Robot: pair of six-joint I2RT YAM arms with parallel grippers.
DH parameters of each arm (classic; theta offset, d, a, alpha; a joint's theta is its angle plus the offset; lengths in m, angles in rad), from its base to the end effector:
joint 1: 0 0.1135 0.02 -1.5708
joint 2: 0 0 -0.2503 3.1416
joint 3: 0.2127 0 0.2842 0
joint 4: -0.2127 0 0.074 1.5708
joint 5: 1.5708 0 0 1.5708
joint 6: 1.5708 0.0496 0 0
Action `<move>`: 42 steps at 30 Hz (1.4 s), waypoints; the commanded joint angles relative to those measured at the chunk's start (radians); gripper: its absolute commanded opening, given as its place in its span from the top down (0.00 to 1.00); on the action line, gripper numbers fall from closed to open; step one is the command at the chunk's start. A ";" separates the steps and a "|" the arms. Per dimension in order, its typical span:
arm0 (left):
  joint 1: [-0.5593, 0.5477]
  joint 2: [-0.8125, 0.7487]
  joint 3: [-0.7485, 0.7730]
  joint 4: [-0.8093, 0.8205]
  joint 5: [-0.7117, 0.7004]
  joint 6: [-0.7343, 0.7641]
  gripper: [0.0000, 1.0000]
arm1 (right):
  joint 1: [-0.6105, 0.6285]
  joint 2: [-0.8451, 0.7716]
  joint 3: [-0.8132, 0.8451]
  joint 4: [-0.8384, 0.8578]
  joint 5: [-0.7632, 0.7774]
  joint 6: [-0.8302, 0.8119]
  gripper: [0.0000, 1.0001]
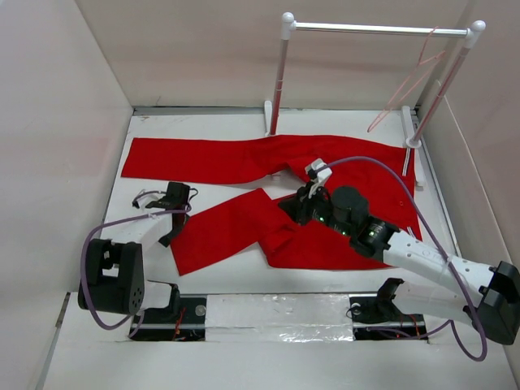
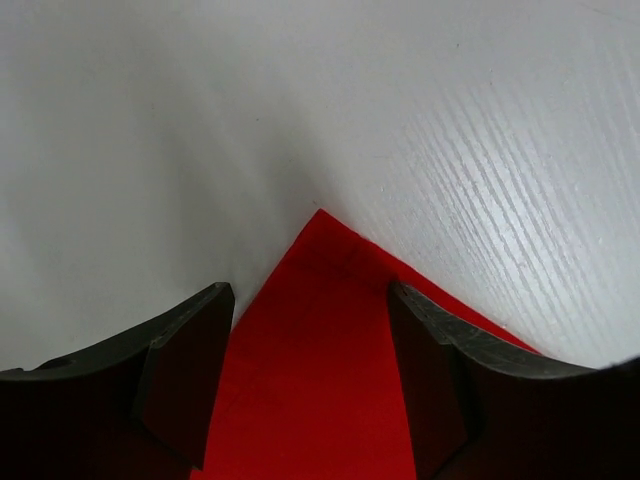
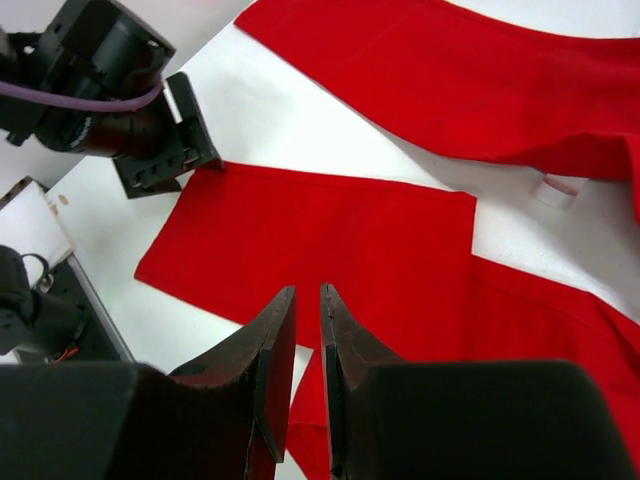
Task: Place the trousers on the hanger
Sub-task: Flatten out the trousers at the center of the board.
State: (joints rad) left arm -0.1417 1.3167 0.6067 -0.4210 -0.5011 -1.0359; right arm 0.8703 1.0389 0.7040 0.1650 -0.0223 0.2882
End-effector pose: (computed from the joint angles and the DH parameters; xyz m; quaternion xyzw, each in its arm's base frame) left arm 0.2577 -0.0127 0.1139 -0.4575 0.8291 0.0839 0.3101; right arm 0.1906 0.2277 0.2737 -0.2263 0.7303 0.3599 0.5347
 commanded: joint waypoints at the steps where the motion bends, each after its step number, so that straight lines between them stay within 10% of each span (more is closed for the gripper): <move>1: 0.008 0.064 -0.004 0.047 0.022 0.025 0.41 | -0.005 -0.026 -0.005 0.045 -0.036 0.003 0.79; 6: 0.008 0.127 0.030 0.036 0.021 0.042 0.58 | -0.005 -0.051 -0.012 0.047 -0.021 0.003 0.79; 10: 0.008 0.105 0.010 0.105 0.045 0.082 1.00 | -0.005 -0.059 -0.017 0.048 -0.015 0.005 0.79; 29: 0.183 0.331 0.744 -0.134 -0.272 0.125 1.00 | -0.042 -0.050 -0.037 0.061 0.018 0.019 0.78; 42: 0.344 0.549 0.923 -0.157 -0.361 0.270 1.00 | -0.051 -0.005 -0.037 0.079 0.018 0.020 0.78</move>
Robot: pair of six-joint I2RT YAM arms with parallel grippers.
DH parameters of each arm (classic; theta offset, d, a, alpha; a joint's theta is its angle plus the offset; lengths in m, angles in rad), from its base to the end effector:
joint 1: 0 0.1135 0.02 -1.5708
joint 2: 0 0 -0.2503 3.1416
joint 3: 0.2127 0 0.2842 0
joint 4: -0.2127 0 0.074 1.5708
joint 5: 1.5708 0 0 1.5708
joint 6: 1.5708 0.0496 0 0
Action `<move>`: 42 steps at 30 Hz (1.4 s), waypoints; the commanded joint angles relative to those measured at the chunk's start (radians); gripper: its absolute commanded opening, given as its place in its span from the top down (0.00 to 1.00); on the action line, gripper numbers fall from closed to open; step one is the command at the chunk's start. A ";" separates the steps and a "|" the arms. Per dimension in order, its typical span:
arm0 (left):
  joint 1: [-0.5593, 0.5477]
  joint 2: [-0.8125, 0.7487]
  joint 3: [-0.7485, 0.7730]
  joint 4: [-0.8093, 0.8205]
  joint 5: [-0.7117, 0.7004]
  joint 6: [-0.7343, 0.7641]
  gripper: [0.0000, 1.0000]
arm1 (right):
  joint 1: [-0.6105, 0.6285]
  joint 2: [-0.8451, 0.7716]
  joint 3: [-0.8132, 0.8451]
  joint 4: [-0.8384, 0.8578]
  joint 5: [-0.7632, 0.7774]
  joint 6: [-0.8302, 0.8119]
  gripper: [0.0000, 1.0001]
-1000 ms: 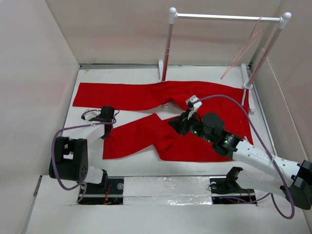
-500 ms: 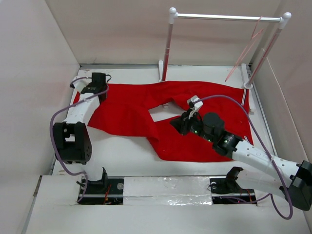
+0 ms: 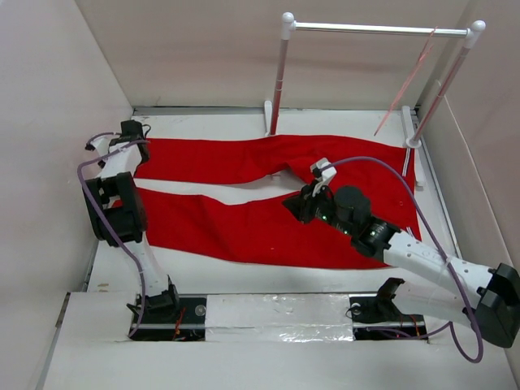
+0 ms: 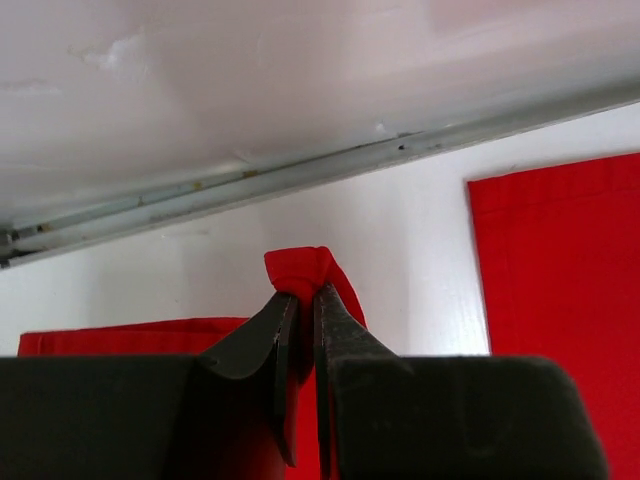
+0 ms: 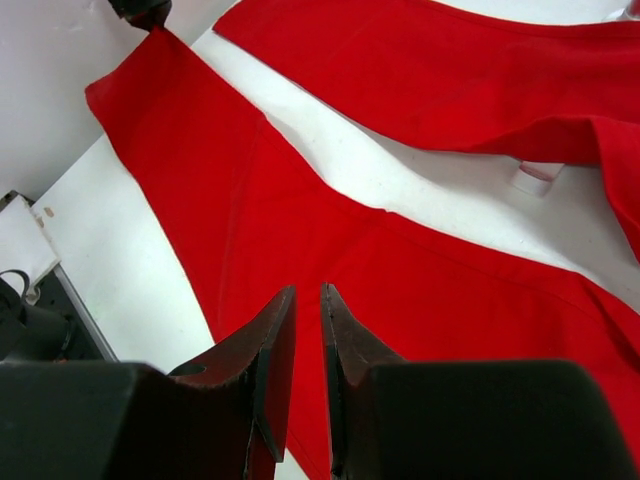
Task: Place the trousers on the hanger
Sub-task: Flatten out the trousers at the center of the board.
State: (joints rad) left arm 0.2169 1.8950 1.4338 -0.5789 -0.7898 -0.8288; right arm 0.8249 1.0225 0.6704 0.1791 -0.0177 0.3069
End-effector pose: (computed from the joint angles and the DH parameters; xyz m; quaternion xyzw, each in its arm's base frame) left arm 0.4127 0.1270 0.1869 -0.5322 0.7214 0.2811 0.3426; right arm 0.1980 0.2156 0.2663 -0.2016 0.7385 0.3507 0.5394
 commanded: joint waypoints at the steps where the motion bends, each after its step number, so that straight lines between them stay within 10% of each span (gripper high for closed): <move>1: -0.014 -0.021 0.109 0.001 -0.095 0.077 1.00 | -0.006 0.016 -0.002 0.065 0.013 0.000 0.78; 17: 0.004 0.191 0.287 -0.030 -0.190 0.217 0.85 | -0.069 -0.065 -0.045 0.060 0.113 0.023 0.77; 22: -0.057 0.197 0.316 -0.038 -0.172 0.258 0.58 | -0.109 -0.067 -0.049 0.050 0.116 0.038 0.49; 28: -0.207 -0.003 0.289 0.063 -0.007 0.292 0.55 | -0.176 -0.079 -0.064 0.031 0.165 0.086 0.28; 31: -0.347 -0.111 0.243 0.137 0.053 0.333 0.59 | -0.216 -0.113 -0.089 0.025 0.186 0.110 0.46; 33: -0.455 -0.178 0.202 0.159 0.105 0.344 0.67 | -0.242 -0.131 -0.107 0.020 0.199 0.126 0.86; 35: -0.523 -0.229 0.157 0.192 0.253 0.341 0.94 | -0.288 -0.159 -0.117 -0.010 0.223 0.162 1.00; 42: -0.726 -0.537 -0.290 0.503 0.800 0.304 1.00 | -0.519 -0.196 -0.169 -0.110 0.228 0.251 1.00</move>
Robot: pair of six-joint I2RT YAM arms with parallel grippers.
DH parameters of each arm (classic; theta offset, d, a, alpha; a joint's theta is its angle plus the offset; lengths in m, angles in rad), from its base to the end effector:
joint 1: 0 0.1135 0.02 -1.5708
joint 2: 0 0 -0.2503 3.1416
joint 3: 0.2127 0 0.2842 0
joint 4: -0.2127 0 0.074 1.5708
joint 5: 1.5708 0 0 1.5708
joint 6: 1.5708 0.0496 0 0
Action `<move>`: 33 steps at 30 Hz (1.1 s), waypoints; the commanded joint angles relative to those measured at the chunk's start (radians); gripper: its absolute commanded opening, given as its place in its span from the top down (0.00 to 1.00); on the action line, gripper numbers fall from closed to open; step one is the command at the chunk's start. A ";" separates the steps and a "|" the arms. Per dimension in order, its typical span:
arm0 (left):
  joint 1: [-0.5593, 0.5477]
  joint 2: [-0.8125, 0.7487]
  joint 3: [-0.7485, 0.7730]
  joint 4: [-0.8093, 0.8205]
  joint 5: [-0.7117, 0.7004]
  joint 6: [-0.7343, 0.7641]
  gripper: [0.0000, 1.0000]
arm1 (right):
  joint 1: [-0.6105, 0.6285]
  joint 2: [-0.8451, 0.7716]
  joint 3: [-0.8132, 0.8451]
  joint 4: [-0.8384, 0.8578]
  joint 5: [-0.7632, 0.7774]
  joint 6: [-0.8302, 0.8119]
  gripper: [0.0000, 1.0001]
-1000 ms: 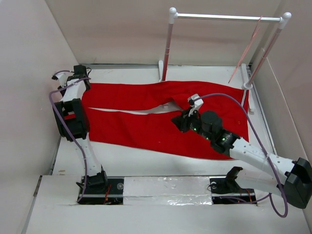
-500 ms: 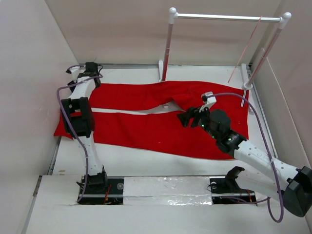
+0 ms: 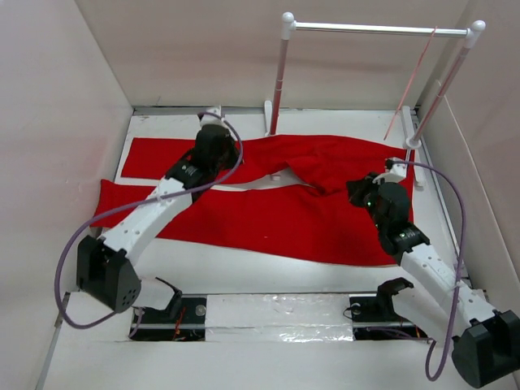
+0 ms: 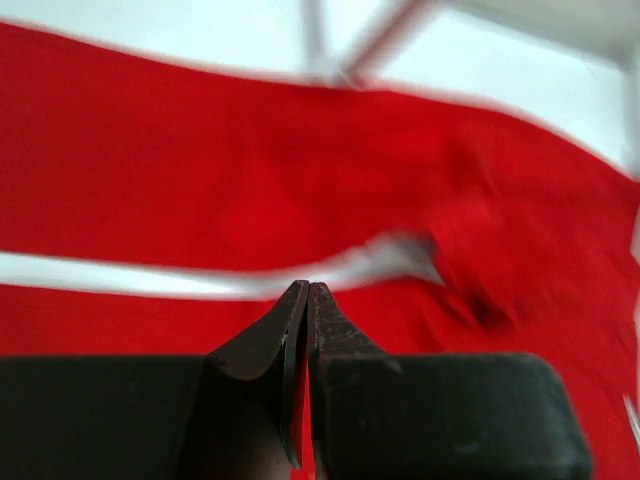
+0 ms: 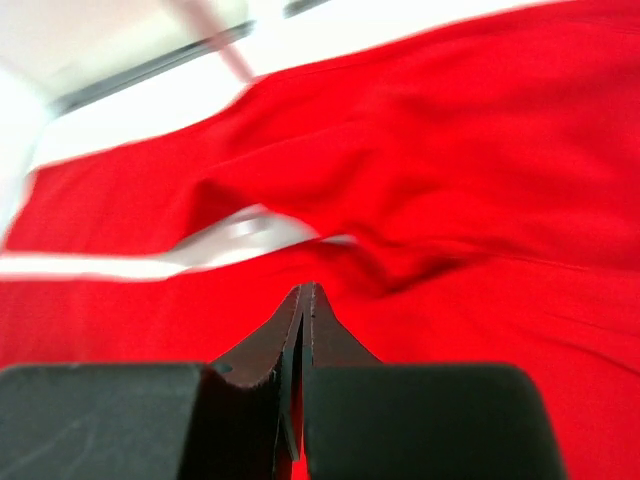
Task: Place the trousers on the hanger
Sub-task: Flatten out the trousers at the center of the board.
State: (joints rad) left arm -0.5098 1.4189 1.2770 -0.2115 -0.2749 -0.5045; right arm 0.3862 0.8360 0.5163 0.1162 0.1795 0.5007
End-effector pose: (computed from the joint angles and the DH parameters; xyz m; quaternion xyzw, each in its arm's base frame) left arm 0.3381 -0.1736 0.3389 -0.0762 0.8129 -0.1768 0.5497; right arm 0.2396 0.0879 0.2440 0.1007 0.7676 0.2071 0.5981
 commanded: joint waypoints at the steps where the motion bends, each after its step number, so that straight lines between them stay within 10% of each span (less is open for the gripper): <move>1: -0.013 -0.133 -0.172 0.168 0.384 -0.041 1.00 | -0.114 -0.009 -0.021 -0.058 0.020 0.073 1.00; 6: -0.035 -0.330 -0.430 0.297 0.468 -0.086 1.00 | -0.363 0.008 -0.082 -0.010 -0.069 0.117 0.96; 9: -0.116 -0.406 -0.548 0.409 0.476 -0.130 1.00 | -0.449 0.050 -0.087 0.043 -0.118 0.121 0.59; 13: -0.282 -0.339 -0.604 0.552 0.378 -0.125 1.00 | -0.541 0.204 -0.001 0.013 -0.088 0.128 0.37; 17: -0.430 -0.245 -0.553 0.579 0.137 -0.051 1.00 | -0.654 0.331 0.070 0.014 -0.074 0.162 0.36; 23: -0.430 -0.273 -0.674 0.751 0.192 0.043 0.79 | -0.831 0.468 0.120 0.040 -0.156 0.154 0.33; 33: -0.430 -0.261 -0.682 0.755 0.304 0.058 0.77 | -0.920 0.698 0.215 0.034 -0.356 0.098 0.22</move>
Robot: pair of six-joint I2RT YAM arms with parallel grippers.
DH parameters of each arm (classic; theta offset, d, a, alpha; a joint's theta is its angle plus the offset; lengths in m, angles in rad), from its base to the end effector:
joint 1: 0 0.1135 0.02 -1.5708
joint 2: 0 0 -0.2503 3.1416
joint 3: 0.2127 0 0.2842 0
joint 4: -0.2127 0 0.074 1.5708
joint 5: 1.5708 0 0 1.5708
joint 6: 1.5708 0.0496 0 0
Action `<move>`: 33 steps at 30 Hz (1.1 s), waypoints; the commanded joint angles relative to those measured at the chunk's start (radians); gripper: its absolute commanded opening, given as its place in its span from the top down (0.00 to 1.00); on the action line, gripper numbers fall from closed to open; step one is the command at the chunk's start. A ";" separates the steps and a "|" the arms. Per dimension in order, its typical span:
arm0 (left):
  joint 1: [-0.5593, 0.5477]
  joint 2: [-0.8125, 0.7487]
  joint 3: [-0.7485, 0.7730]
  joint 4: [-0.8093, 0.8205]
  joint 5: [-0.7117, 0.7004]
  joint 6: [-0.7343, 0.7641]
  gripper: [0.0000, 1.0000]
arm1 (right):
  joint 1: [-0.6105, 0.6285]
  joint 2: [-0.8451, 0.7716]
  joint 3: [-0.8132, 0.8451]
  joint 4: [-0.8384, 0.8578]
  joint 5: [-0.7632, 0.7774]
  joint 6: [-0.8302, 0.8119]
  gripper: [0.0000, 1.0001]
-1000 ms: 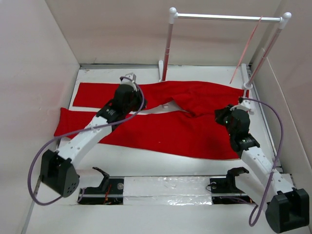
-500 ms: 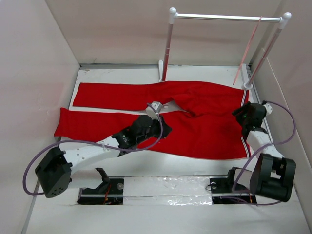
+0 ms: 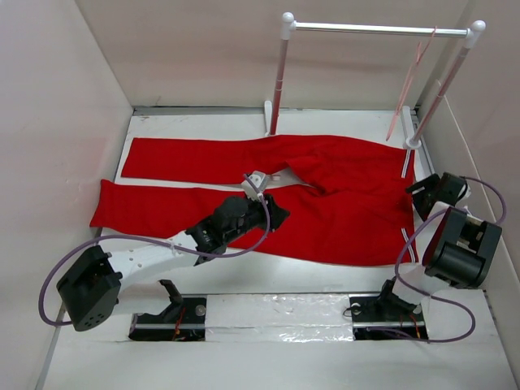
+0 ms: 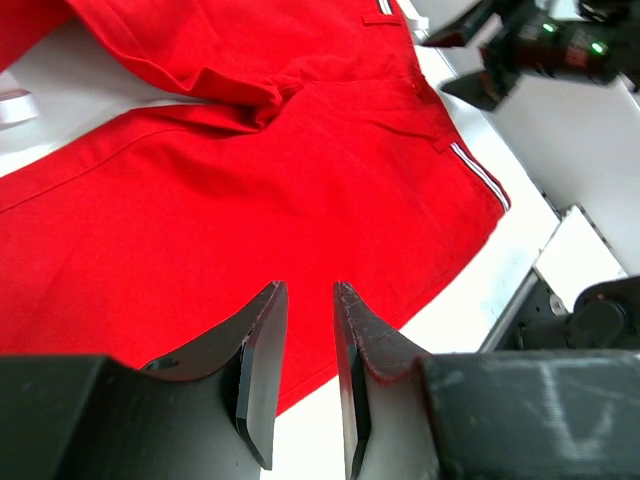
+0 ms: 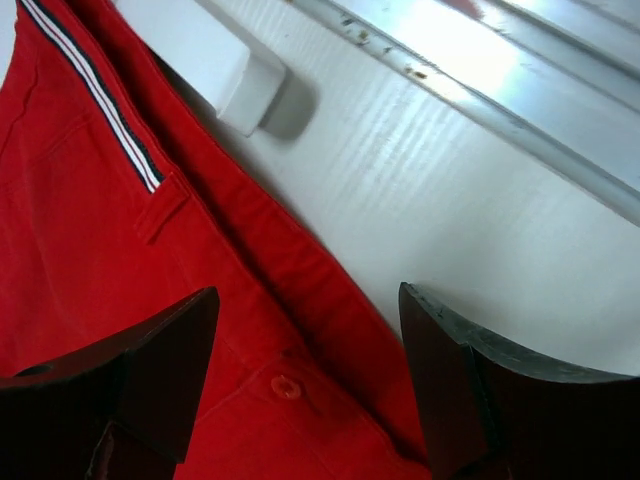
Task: Place the trousers on the hanger
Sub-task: Flatten out the trousers at the center of the board.
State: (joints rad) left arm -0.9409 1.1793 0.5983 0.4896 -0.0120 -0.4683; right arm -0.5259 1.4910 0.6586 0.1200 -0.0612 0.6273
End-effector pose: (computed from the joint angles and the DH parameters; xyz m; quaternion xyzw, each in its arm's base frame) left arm 0.1847 -0.2524 0.2313 0.1690 0.7191 -0.4332 0.5164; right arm 0.2825 -0.1605 0.1172 0.4848 0.7689 0.0489 0.4140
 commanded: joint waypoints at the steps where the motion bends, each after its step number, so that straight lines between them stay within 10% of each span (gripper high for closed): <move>1: 0.001 -0.027 -0.003 0.047 0.043 0.023 0.77 | -0.017 0.063 0.082 0.024 -0.152 -0.044 0.23; 11: 0.001 -0.029 -0.003 0.030 0.046 0.013 0.77 | -0.017 0.186 0.161 0.049 -0.344 -0.012 0.39; 20: 0.044 -0.012 -0.015 0.052 0.099 -0.010 0.77 | -0.017 0.155 0.133 0.162 -0.350 0.015 0.95; 23: 0.044 -0.001 -0.011 0.047 0.099 -0.010 0.77 | -0.008 0.144 0.162 0.103 -0.272 0.002 0.80; 27: 0.044 -0.009 -0.014 0.049 0.095 -0.010 0.78 | 0.033 0.109 0.232 -0.040 -0.066 -0.075 0.27; 33: 0.044 -0.018 -0.015 0.049 0.098 -0.012 0.77 | 0.079 0.213 0.340 -0.163 -0.095 -0.129 0.25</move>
State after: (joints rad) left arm -0.8993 1.1809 0.5953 0.4904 0.0723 -0.4767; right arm -0.4709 1.6691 0.9581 0.0273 -0.1902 0.5392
